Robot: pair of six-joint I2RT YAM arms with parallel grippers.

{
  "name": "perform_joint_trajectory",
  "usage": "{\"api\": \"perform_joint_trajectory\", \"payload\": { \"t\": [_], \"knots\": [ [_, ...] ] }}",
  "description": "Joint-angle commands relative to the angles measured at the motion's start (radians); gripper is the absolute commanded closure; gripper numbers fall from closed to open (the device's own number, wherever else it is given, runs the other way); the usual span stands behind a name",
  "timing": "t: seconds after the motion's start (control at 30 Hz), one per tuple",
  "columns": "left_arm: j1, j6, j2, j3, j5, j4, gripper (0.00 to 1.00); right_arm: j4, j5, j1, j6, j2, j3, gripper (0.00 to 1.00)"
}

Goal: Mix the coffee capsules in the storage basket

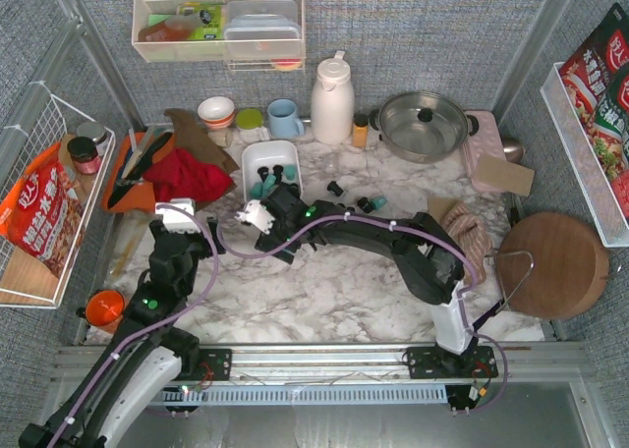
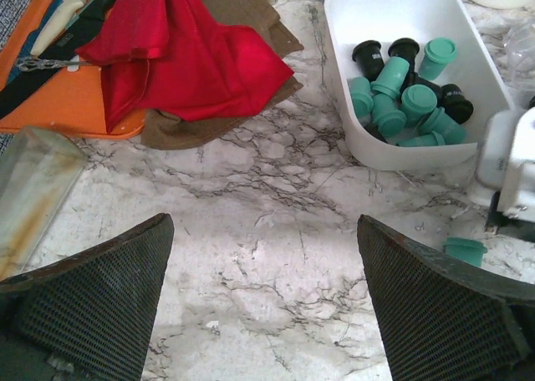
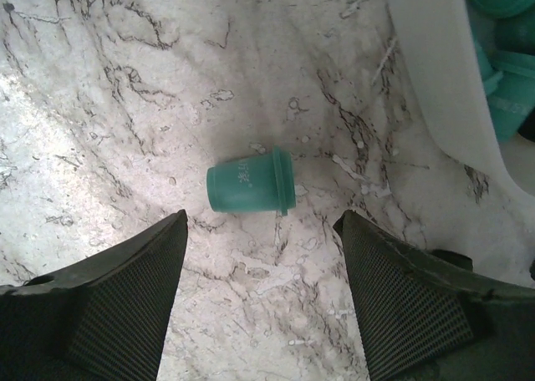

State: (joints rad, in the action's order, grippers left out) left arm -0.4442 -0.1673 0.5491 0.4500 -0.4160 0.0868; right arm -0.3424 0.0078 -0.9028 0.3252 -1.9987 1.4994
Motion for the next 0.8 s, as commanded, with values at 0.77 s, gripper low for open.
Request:
{"api": "perform_joint_trajectory", "payload": {
  "t": [0.77],
  "knots": [
    [0.003,0.016,-0.034,0.012,0.031,-0.003,0.01,-0.099,-0.045,0.003,0.08,-0.155,0.139,0.42]
  ]
}}
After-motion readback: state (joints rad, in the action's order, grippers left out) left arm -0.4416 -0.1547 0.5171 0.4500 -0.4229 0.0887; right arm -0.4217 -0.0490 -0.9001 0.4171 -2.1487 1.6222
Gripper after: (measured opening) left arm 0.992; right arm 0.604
